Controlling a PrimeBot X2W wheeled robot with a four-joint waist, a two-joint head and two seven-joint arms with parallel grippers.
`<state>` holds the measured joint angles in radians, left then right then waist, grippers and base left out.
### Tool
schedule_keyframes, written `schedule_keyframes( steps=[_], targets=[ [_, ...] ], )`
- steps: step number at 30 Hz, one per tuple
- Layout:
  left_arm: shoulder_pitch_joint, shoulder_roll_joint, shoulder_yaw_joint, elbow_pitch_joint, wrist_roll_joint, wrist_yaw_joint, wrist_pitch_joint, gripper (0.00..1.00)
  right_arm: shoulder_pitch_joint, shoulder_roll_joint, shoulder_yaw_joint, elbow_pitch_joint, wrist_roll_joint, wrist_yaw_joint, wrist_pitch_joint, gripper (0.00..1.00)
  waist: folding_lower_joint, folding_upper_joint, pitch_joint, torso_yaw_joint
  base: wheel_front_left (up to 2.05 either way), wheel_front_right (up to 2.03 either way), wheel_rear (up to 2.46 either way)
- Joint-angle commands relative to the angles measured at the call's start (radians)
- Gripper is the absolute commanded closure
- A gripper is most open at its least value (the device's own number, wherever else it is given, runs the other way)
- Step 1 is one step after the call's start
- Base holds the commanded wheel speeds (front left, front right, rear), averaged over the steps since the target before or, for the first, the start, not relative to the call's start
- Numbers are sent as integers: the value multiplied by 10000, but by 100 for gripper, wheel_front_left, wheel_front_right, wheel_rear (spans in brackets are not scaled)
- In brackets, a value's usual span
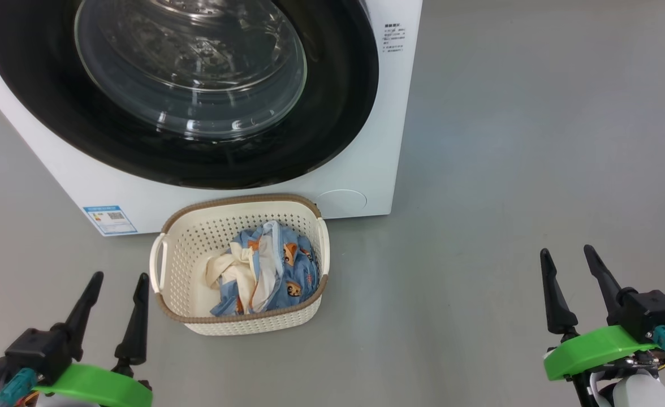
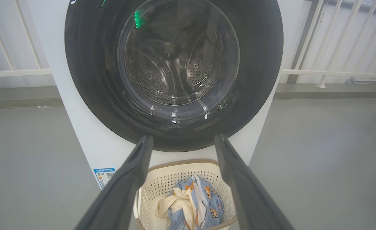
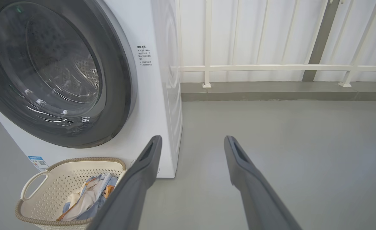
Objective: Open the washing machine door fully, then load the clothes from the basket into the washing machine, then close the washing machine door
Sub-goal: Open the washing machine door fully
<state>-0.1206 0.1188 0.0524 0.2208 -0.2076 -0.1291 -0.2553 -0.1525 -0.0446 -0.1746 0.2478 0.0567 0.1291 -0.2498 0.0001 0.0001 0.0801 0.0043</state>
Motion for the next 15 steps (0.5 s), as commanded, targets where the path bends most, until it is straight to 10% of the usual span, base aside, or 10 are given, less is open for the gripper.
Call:
schedule_keyframes(
  steps=[1,15],
  targets=[
    [-179,255,270,-336,22,-16,-65,0,-405,-57,216,-232,188,16,-120,0,-1,-1,27,24,0,0,0],
    [-132,263,-118,-737,-67,-16,-65,0,-1645,-56,12,-261,1907,16,-120,0,-1,-1,455,250,0,0,0]
  ],
)
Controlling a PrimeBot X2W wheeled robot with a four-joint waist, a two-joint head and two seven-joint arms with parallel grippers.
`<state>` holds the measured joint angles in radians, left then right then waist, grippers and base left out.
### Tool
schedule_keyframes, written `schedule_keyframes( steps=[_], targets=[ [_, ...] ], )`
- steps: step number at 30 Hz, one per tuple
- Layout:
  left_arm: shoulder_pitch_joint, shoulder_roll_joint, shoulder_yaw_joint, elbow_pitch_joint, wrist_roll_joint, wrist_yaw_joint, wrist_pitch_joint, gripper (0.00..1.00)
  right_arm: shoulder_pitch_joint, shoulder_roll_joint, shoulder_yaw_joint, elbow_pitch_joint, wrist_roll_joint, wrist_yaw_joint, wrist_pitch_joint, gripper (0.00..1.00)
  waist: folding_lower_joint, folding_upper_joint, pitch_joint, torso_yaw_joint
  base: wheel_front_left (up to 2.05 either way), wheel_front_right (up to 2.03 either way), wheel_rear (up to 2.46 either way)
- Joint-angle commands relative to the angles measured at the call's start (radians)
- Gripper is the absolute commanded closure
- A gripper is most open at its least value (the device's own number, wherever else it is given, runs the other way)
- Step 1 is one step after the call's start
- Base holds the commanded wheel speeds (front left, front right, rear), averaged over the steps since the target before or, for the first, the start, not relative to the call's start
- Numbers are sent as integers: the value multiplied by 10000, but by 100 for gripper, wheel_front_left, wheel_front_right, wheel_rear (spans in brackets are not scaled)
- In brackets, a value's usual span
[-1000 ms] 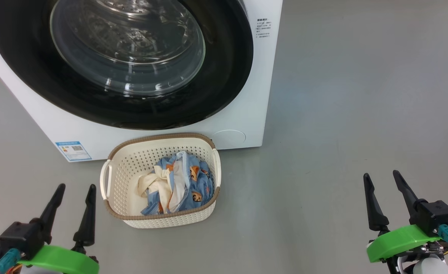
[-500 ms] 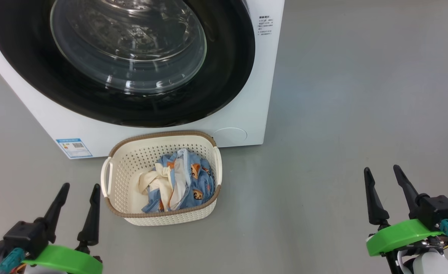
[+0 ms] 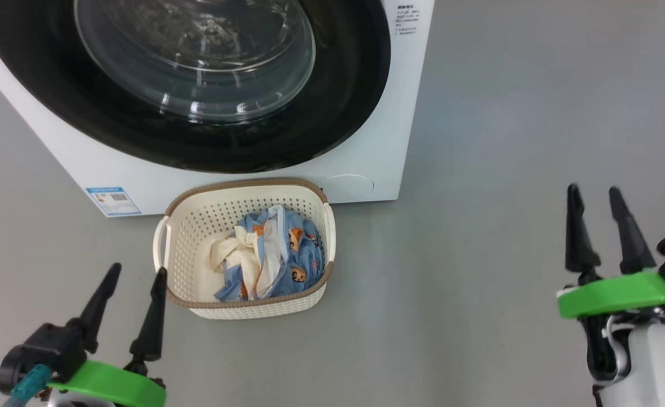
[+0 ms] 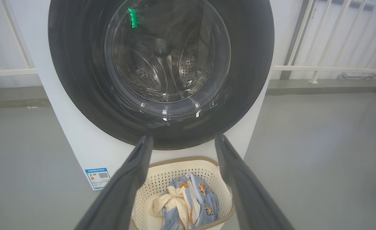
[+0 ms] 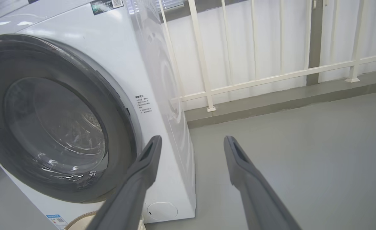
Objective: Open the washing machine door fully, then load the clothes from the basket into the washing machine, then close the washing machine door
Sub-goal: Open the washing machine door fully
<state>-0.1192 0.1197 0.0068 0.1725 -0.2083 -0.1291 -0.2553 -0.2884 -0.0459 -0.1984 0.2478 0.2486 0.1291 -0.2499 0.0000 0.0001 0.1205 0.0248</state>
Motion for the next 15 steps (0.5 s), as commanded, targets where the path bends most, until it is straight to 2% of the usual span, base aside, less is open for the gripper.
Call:
schedule_keyframes(
  steps=[1,7,8,9,10,11,12,15],
  targets=[
    [-165,287,278,-242,-82,-16,-65,0,-428,-43,219,-240,285,16,-118,0,0,-1,85,63,0,0,0],
    [-294,398,18,-220,-216,-16,-65,0,-1444,-43,-125,128,2413,16,-118,0,0,-1,368,212,0,0,0],
    [-333,413,-36,-216,-231,-16,-65,0,-1626,-43,-210,238,2943,16,-118,13,0,-1,421,247,0,0,0],
    [-371,430,-106,-206,-247,-16,-65,0,-1809,-43,-262,359,3464,16,-118,43,0,-1,467,281,0,0,0],
    [-411,447,-160,-204,-263,-16,-65,0,-1995,-43,-299,469,3920,16,-118,59,0,-1,511,310,0,0,0],
    [-449,461,-197,-208,-279,-16,-65,0,-2184,-43,-338,593,4351,16,-118,91,0,-1,549,332,0,0,0],
    [-481,473,-232,-209,-294,-16,-65,0,-2376,-43,-351,731,4754,16,-118,100,0,-1,583,353,0,0,0],
    [-546,523,-359,-198,-295,-16,-65,0,-2946,-43,-303,1132,5842,16,-24,100,0,-1,681,404,0,0,0]
  ],
)
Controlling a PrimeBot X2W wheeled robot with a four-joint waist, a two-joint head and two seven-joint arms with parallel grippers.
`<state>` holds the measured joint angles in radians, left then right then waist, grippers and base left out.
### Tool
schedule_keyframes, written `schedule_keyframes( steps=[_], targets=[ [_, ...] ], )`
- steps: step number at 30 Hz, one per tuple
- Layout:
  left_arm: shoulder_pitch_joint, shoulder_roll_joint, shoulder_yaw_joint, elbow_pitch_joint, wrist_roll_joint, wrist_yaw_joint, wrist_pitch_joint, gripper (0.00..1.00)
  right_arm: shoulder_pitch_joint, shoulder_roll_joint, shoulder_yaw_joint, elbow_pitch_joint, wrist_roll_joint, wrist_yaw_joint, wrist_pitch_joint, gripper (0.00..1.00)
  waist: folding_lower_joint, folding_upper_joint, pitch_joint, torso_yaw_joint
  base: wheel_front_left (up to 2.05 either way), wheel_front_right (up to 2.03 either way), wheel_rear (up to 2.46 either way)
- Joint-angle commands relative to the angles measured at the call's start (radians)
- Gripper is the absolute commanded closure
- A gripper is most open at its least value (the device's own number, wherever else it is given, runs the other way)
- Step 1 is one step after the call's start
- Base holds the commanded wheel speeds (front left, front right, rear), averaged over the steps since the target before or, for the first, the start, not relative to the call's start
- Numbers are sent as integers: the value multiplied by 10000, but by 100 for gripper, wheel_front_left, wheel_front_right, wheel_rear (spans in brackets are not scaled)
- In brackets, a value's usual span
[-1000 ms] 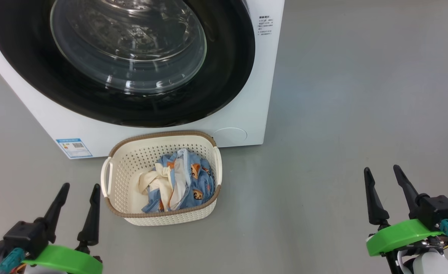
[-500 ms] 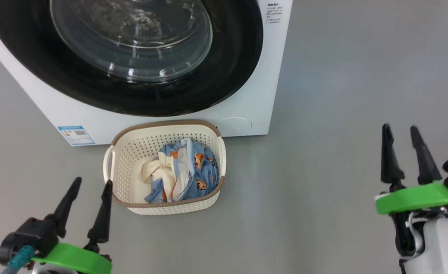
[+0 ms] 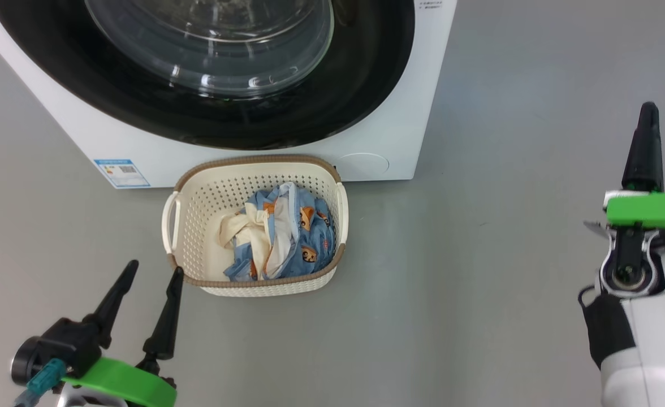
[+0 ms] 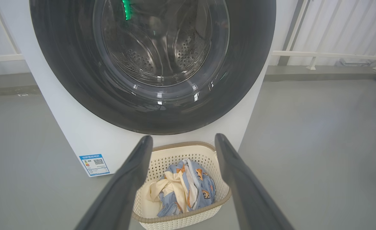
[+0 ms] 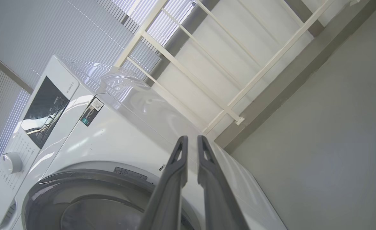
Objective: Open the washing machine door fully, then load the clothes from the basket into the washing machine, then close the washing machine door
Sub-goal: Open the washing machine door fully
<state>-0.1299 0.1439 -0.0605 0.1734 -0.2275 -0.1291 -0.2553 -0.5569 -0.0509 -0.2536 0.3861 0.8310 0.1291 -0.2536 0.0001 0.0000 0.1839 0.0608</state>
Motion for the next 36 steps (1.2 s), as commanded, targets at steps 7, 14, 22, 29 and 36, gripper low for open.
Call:
schedule_keyframes(
  steps=[7,14,22,29,36],
  targets=[
    [-604,315,75,-233,-108,-16,-65,0,-1467,-167,-199,667,1951,16,1440,100,-1,0,299,219,0,0,0],
    [-704,372,-135,-282,-165,-16,-65,0,-2783,-626,-484,1662,3033,16,3853,100,-1,0,651,342,0,0,0],
    [-974,387,-318,-500,-253,-16,-65,0,-4347,-1011,-970,2622,3542,16,5861,100,-1,0,1217,530,0,0,0],
    [-1304,356,-363,-781,-326,-16,-65,0,-5409,-1237,-1230,2954,3582,16,7031,100,-1,0,1837,749,0,0,0],
    [-1627,265,-409,-1019,-436,-16,-65,0,-6846,-1244,-1465,3671,3279,16,8468,100,-1,0,2558,1017,0,0,0]
  ],
)
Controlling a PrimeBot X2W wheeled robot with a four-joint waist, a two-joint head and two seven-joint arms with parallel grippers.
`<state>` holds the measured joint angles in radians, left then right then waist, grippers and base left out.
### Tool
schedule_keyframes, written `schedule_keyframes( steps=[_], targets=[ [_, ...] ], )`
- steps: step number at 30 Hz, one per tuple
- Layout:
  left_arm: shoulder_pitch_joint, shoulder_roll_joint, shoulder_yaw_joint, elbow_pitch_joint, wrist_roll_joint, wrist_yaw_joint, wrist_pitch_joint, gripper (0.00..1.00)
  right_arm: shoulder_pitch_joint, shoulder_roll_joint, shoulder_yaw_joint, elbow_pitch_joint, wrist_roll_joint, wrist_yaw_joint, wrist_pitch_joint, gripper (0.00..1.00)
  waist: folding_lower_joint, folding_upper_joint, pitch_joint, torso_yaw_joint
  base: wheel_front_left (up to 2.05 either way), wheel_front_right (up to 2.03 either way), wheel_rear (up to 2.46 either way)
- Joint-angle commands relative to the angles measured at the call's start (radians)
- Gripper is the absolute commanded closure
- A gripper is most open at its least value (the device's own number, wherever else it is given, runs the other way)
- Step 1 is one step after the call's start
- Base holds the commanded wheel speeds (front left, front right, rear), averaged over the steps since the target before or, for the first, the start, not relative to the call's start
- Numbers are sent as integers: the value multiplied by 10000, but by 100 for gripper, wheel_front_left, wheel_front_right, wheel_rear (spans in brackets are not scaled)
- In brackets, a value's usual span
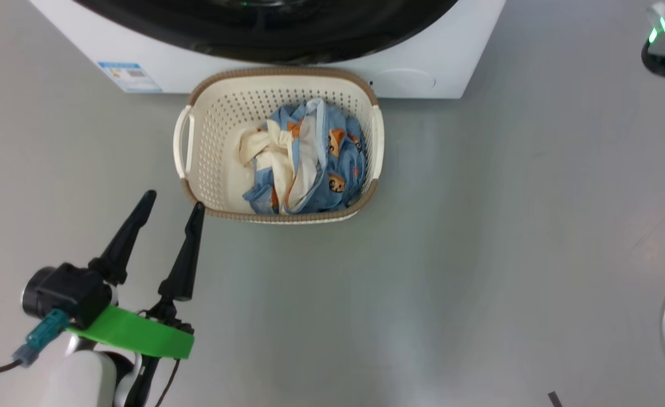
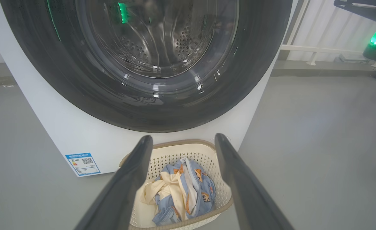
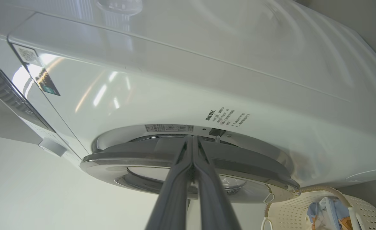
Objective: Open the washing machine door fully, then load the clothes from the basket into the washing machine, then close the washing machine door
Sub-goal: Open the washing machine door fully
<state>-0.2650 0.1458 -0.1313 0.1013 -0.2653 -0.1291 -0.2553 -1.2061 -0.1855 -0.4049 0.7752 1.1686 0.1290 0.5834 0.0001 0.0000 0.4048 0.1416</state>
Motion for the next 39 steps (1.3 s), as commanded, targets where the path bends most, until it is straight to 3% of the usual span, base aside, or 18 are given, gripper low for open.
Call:
schedule_keyframes(
  steps=[1,15,39],
  targets=[
    [-320,222,282,-320,-74,-16,-65,0,-561,98,9,-89,-206,17,250,100,-1,0,453,254,0,0,0],
    [-774,-39,-110,-534,-325,-16,-65,0,-2962,471,-855,982,-2067,17,1475,100,-1,0,1492,806,0,0,0],
    [-1049,-227,-275,-581,-572,-16,-65,0,-4221,1321,-2312,597,-4546,17,2333,100,-1,0,2263,1199,0,0,0]
  ],
)
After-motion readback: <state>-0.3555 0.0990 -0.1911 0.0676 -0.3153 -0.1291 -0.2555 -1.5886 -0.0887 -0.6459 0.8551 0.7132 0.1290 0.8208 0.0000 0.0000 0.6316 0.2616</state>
